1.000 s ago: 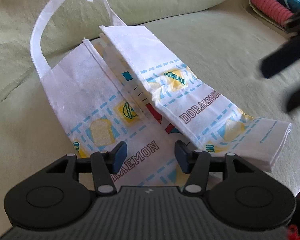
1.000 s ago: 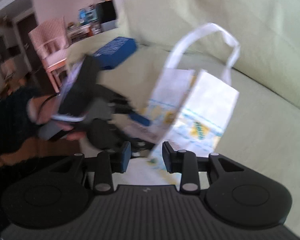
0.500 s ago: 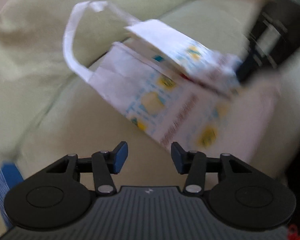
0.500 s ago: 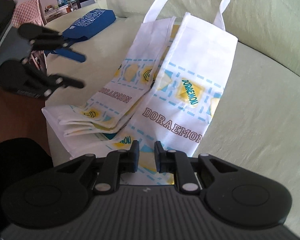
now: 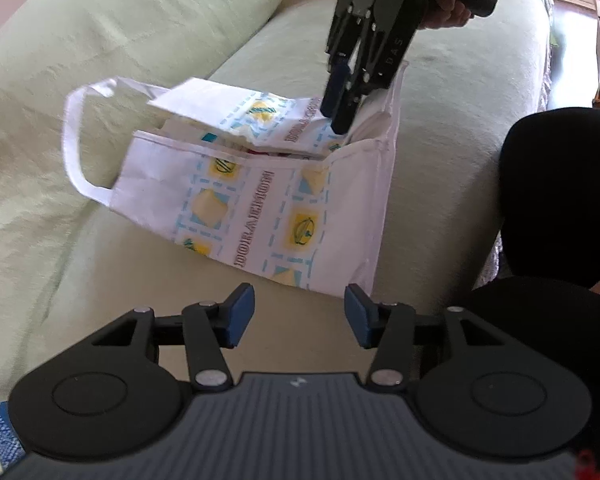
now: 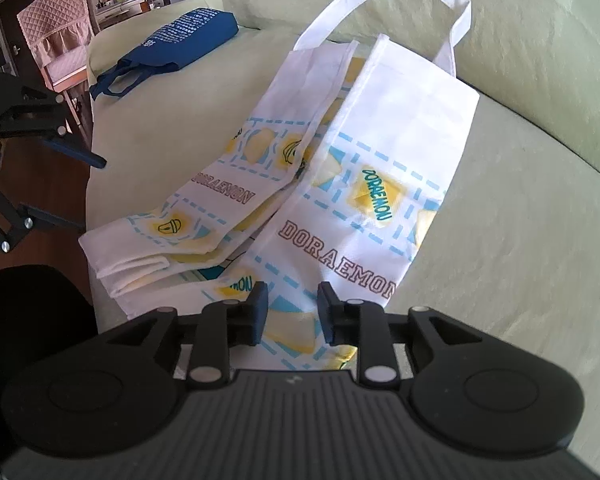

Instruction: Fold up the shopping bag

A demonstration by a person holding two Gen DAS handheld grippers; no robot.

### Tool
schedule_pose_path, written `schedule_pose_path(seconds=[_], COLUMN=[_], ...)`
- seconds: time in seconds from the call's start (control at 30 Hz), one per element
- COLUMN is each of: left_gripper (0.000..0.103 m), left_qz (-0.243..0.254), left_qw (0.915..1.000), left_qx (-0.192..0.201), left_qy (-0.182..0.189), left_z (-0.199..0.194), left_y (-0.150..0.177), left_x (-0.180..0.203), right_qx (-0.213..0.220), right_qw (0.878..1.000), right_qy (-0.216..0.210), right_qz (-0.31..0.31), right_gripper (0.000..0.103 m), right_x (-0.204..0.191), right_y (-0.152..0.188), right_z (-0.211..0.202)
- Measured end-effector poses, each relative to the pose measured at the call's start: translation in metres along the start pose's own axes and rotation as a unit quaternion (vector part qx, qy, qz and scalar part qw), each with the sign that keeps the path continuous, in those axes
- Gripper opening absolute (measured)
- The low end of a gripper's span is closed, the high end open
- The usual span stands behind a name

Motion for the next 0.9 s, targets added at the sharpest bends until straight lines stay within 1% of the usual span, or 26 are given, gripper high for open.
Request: schedule_pose_path(seconds=[0.03, 0.07, 0.23, 0.33, 0.4, 0.47, 0.53, 0.6, 0.67, 0.73, 0.83, 0.9], left_gripper=[0.056, 0.056, 0.056, 0.057, 0.057, 0.057, 0.057, 0.057, 0.057, 0.057, 0.057, 0.057], left_qz=[0.012, 0.014, 0.005, 0.012, 0.005, -0.011, -0.032, -0.036, -0.023, 0.000, -0.013, -0.022], left_qw=[0.9999, 0.9999, 1.0000, 0.9999, 0.9999, 0.9998, 0.9993, 0.9993, 0.9995, 0.9994, 0.9984, 0.9978], left_qx=[-0.004, -0.003, 0.002, -0.005, -0.011, -0.013, -0.005, 0.007, 0.019, 0.028, 0.044, 0.050], left_qy=[-0.002, -0.003, 0.003, 0.000, -0.004, -0.012, -0.020, -0.012, 0.007, 0.018, 0.035, 0.037], left_z=[0.003, 0.002, 0.000, -0.005, -0.012, -0.018, -0.019, -0.013, -0.006, 0.003, 0.011, 0.013], left_y=[0.001, 0.001, 0.003, 0.008, 0.016, 0.022, 0.022, 0.015, 0.007, -0.002, -0.013, -0.016], left_x=[0.002, 0.004, 0.005, 0.004, -0.002, -0.011, -0.021, -0.020, -0.012, -0.001, 0.001, -0.002], right_qx=[-0.001, -0.002, -0.008, -0.013, -0.008, 0.014, 0.013, -0.001, -0.013, -0.002, 0.015, 0.024], right_qw=[1.000, 1.000, 0.999, 0.998, 0.998, 0.998, 0.998, 0.997, 0.998, 0.999, 0.999, 0.998], right_qy=[0.002, 0.005, 0.014, 0.031, 0.036, 0.027, 0.018, 0.021, 0.020, 0.019, 0.026, 0.039], right_qz=[-0.003, -0.006, -0.028, -0.057, -0.057, -0.052, -0.064, -0.070, -0.058, -0.043, -0.035, -0.039], right_gripper=[0.027, 0.027, 0.028, 0.028, 0.028, 0.028, 0.028, 0.027, 0.028, 0.028, 0.028, 0.028], right_x=[0.000, -0.001, -0.004, -0.008, -0.009, -0.011, -0.016, -0.015, -0.012, -0.009, -0.004, -0.002], right_y=[-0.001, -0.001, -0.003, -0.008, -0.012, -0.021, -0.022, -0.019, -0.016, -0.020, -0.026, -0.029], right_z=[0.001, 0.002, 0.009, 0.013, 0.008, -0.006, -0.010, -0.006, 0.001, 0.000, -0.006, -0.012])
Point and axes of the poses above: each gripper's, at about its wrist camera, not at the fingertips, and z roughly the way its jaws point, x to its right, y to its underside, the point moved 10 cm from there along z, roughly the way its jaws point, and after that the axes turned 1 degree about -z, right-handed, at the moved point
